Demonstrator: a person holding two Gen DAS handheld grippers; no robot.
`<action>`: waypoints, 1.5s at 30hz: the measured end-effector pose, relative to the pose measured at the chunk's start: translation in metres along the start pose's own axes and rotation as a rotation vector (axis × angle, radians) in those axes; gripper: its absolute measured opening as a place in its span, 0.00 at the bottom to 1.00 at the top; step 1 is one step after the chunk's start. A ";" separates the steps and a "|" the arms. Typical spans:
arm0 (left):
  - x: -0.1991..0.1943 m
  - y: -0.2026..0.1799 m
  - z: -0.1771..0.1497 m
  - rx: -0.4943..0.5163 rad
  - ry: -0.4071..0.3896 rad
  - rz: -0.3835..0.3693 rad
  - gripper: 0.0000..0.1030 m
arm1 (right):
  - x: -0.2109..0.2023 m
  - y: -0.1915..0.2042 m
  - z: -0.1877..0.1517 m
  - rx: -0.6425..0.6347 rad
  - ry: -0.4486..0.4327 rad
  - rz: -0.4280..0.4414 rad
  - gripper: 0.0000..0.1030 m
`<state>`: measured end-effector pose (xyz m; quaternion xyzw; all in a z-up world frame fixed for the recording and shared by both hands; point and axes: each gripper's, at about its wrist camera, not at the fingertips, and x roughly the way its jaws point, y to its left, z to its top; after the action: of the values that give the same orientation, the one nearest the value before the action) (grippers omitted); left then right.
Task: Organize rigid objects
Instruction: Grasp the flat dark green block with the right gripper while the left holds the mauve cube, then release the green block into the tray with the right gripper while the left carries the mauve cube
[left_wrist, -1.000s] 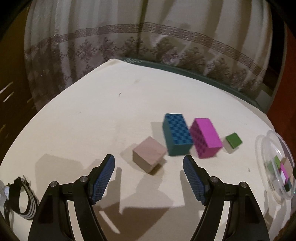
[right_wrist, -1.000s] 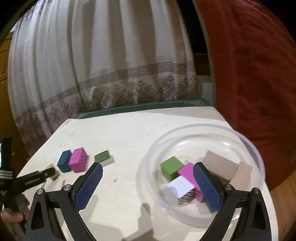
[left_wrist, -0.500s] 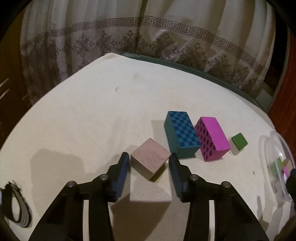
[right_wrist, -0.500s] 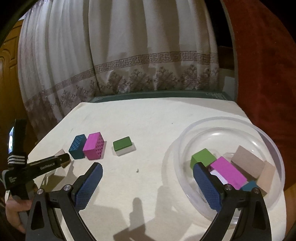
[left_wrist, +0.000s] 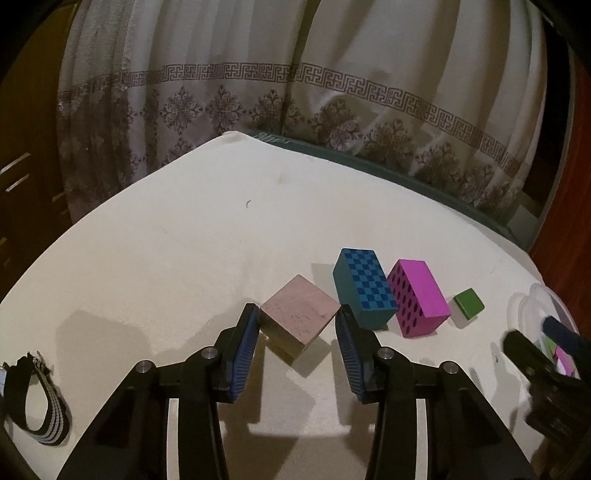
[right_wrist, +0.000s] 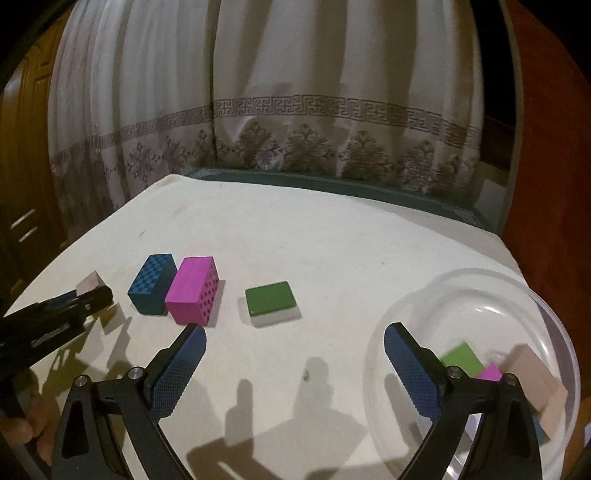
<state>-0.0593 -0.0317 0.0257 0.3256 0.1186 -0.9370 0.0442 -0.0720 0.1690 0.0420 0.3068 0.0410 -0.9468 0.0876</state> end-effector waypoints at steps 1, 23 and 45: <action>0.000 0.000 0.000 0.000 0.002 -0.005 0.43 | 0.005 0.002 0.002 -0.001 0.009 0.004 0.91; -0.005 -0.006 -0.003 0.022 -0.002 -0.053 0.43 | 0.080 0.002 0.019 0.096 0.202 0.062 0.56; -0.008 -0.014 -0.005 0.056 -0.002 -0.081 0.43 | 0.020 0.004 -0.007 0.127 0.090 0.058 0.45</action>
<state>-0.0523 -0.0164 0.0298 0.3207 0.1056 -0.9413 -0.0029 -0.0828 0.1630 0.0241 0.3550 -0.0240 -0.9299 0.0933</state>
